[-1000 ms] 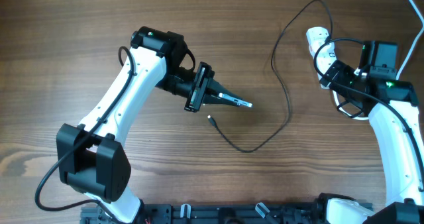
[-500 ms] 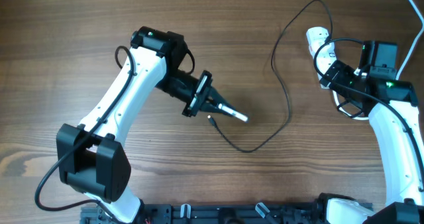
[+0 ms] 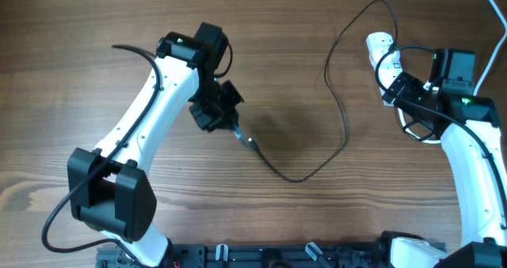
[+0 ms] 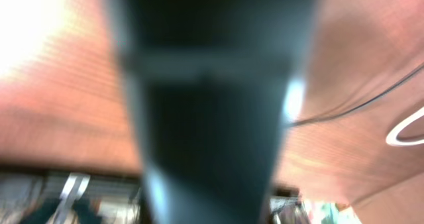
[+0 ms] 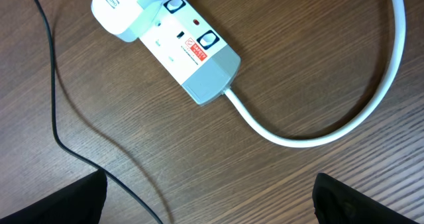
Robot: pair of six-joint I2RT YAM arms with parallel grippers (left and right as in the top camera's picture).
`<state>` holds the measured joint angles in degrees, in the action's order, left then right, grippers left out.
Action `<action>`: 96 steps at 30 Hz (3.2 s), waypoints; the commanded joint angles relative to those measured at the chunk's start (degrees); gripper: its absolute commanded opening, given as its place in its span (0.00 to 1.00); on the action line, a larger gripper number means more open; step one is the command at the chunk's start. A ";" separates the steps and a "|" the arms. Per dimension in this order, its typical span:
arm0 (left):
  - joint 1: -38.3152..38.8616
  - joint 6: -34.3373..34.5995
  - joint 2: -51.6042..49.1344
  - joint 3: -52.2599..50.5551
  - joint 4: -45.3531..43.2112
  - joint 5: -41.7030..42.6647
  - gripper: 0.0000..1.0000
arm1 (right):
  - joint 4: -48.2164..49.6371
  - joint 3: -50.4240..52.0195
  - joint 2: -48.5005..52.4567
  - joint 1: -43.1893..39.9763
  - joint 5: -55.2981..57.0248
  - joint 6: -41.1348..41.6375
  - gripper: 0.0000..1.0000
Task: Plug charger to phone and switch on socket
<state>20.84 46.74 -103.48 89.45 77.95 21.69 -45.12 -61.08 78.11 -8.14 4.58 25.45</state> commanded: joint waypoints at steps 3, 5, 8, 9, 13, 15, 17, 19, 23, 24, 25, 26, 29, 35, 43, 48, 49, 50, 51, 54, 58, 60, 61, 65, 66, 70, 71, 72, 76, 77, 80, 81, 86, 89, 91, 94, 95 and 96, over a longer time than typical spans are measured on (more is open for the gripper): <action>-0.13 0.00 1.79 0.31 -8.70 -2.56 0.04 | 0.15 -0.68 -0.44 -0.09 1.03 0.11 1.00; -0.13 -2.71 1.79 0.31 -11.26 -0.48 0.04 | 0.15 -0.68 -0.44 -0.09 1.03 0.09 1.00; -0.13 -12.61 1.79 0.31 -14.82 5.29 0.04 | 0.15 -0.68 -0.44 -0.09 1.03 0.11 1.00; -0.13 -14.64 1.79 0.31 -14.75 5.99 0.04 | 0.15 -0.68 -0.44 -0.09 1.03 0.11 1.00; -0.46 -19.17 1.79 0.31 -15.10 5.92 0.04 | 0.15 -0.68 -0.44 -0.09 1.03 0.09 1.00; -1.44 -19.63 1.79 0.28 -16.76 5.97 0.04 | 0.15 -0.68 -0.44 -0.09 1.03 0.09 1.00; -2.78 -25.24 1.79 0.20 -18.40 7.89 0.04 | 0.15 -0.68 -0.44 -0.09 1.03 0.09 1.00; -4.04 -25.79 1.77 -0.02 -18.69 7.61 0.04 | 0.15 -0.68 -0.44 -0.09 1.03 0.13 1.00; -7.48 -28.68 1.68 -2.78 -20.96 8.33 0.04 | 3.50 -0.68 -0.44 -0.09 -1.57 0.70 1.00; -8.92 -30.91 1.60 -5.20 -23.39 11.15 0.04 | 4.17 -0.68 -0.44 -0.09 -7.06 0.66 1.00; -9.70 -32.15 1.53 -7.04 -25.24 13.79 0.04 | 4.11 -0.68 -0.44 -0.09 -11.37 0.66 1.00; -10.84 -32.70 1.46 -9.66 -27.98 17.40 0.04 | 4.17 -0.68 -0.44 -0.09 -14.78 0.59 1.00; -12.17 -33.07 1.46 -13.25 -32.26 22.38 0.04 | 3.80 -0.68 -0.33 -0.09 -19.50 0.15 1.00; -12.76 -32.41 1.36 -16.17 -41.88 24.26 0.04 | -0.81 1.42 0.11 10.40 -30.95 -14.05 0.48; -12.76 -29.20 -0.37 -16.17 -45.86 19.58 0.04 | 0.94 3.34 2.49 33.40 -21.79 -17.77 0.49; -12.98 -28.48 -0.48 -16.17 -48.96 13.53 0.04 | 4.92 3.34 6.91 43.82 -16.37 -14.67 0.53; -12.98 -27.15 -0.59 -16.17 -50.31 12.66 0.04 | 5.97 3.34 8.66 45.97 -15.28 -14.93 0.53; -13.09 -25.38 -0.59 -16.17 -51.23 12.72 0.04 | 6.86 3.34 10.03 47.50 -13.84 -14.93 0.53; -13.09 -24.24 -0.59 -16.17 -51.23 12.72 0.04 | 7.91 3.34 11.47 49.00 -12.28 -14.97 0.53; -13.00 -23.82 -0.59 -16.17 -49.18 13.14 0.04 | 11.58 3.34 16.52 53.44 -7.89 -15.67 0.54; -13.14 -24.44 -0.59 -16.17 -49.24 12.90 0.04 | 12.57 2.45 21.03 55.04 -7.85 -19.78 0.52; -13.14 -24.41 -0.59 -16.17 -49.24 12.68 0.04 | 12.74 2.47 21.05 54.99 -7.04 -21.92 0.52; -13.05 -24.39 -0.59 -16.17 -49.33 12.68 0.04 | 12.90 2.49 21.22 54.99 -7.06 -23.26 0.52; -12.96 -24.39 -0.59 -16.17 -49.46 12.20 0.04 | 13.11 2.49 22.21 54.99 -4.46 -23.96 0.50; -12.96 -24.39 -0.59 -16.17 -49.46 12.07 0.04 | 13.25 2.49 22.36 54.99 -3.93 -23.93 0.47; -12.96 -24.39 -0.59 -16.17 -49.48 12.04 0.04 | 12.94 2.49 23.69 55.01 -0.39 -23.96 0.29; -12.96 -24.39 -0.59 -16.17 -49.48 12.04 0.04 | 12.92 2.49 23.69 54.99 -0.52 -23.93 0.25; -12.96 -24.39 -0.59 -16.17 -49.48 12.04 0.04 | 13.16 2.69 23.69 54.99 -0.96 -23.96 0.18; -12.96 -24.39 -0.59 -16.17 -49.46 12.04 0.04 | 13.49 3.37 23.69 54.99 -1.07 -24.17 0.15; -12.96 -24.39 -0.59 -16.17 -49.46 12.04 0.04 | 13.40 3.37 23.69 54.99 -1.11 -24.15 0.15; -12.96 -24.39 -0.59 -16.17 -49.46 12.04 0.04 | 16.26 4.90 23.71 54.95 -3.61 -25.86 0.16; -12.96 -24.39 -0.59 -16.17 -49.44 12.04 0.04 | 16.55 5.18 23.71 54.95 -3.76 -27.10 0.21; -12.96 -24.39 -0.59 -16.17 -49.44 12.04 0.04 | 17.79 6.23 23.71 54.95 -4.61 -28.50 0.36; -12.96 -24.39 -0.59 -16.17 -49.44 12.04 0.04 | 18.05 6.45 23.71 54.95 -4.59 -28.50 0.35; -12.96 -24.39 -0.59 -16.17 -49.44 12.04 0.04 | 17.75 6.45 23.71 54.95 -4.55 -28.98 0.34; -12.96 -24.39 -0.59 -16.17 -49.40 12.04 0.04 | 16.59 6.45 23.71 54.95 -4.11 -29.31 0.38; -12.96 -24.41 -0.59 -16.17 -49.40 12.04 0.04 | 16.70 6.45 23.71 54.95 -3.74 -28.04 0.39; -12.96 -24.39 -0.59 -16.17 -49.42 12.04 0.04 | 17.00 6.47 23.80 54.95 -2.78 -26.47 0.39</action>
<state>8.12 21.82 -103.72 73.43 28.93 33.67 -28.38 -55.07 100.97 46.94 1.15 -2.85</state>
